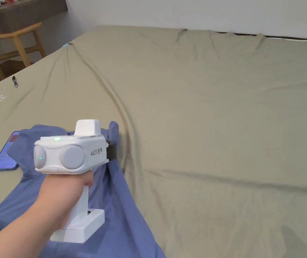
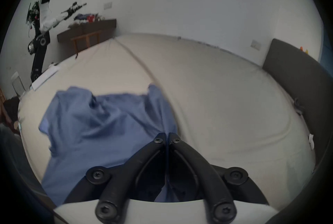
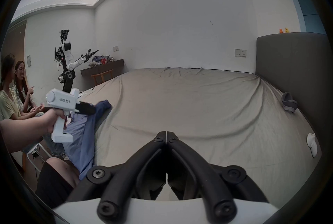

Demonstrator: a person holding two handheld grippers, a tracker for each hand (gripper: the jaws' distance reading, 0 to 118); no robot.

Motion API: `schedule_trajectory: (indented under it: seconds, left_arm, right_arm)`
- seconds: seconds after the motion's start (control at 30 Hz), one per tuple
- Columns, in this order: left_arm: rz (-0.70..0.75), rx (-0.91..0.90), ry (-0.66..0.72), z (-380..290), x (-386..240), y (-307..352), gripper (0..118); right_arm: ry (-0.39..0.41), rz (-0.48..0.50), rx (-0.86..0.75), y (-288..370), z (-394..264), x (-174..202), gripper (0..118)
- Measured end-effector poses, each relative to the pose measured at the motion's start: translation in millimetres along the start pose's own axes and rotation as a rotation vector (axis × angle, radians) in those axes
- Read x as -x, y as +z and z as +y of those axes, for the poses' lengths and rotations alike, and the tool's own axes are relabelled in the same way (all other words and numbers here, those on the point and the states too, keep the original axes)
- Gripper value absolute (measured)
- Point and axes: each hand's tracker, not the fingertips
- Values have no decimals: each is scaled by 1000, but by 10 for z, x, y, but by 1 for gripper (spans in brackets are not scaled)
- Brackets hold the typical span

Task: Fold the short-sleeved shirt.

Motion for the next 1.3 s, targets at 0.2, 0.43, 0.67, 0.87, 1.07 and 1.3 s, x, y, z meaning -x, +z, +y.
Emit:
schedule_trajectory:
  seconds: [0.2, 0.43, 0.67, 0.87, 1.07, 1.3]
  left_arm:
    - [-56, -155, 22, 820, -259, 673, 0]
    - [-158, -382, -22, 1894, -898, 1474, 0]
    - [-373, -452, -123, 2414, -2141, 1733, 0]
    - [-586, -355, -238, 2209, -3628, 1524, 0]
    - [-731, -172, -362, 1381, -4990, 1149, 0]
    - [-740, 43, -579, 99, -5890, 588, 0]
  right_arm:
    - [-24, 9, -54, 149, 101, 24, 0]
    - [-53, -11, -122, 441, 197, -85, 0]
    - [-120, -92, -181, 748, 251, -402, 0]
    - [-160, -229, -225, 1079, 220, -741, 0]
    - [-223, -366, -260, 1428, 155, -1095, 0]
    - [-298, -462, -255, 1629, 16, -1400, 0]
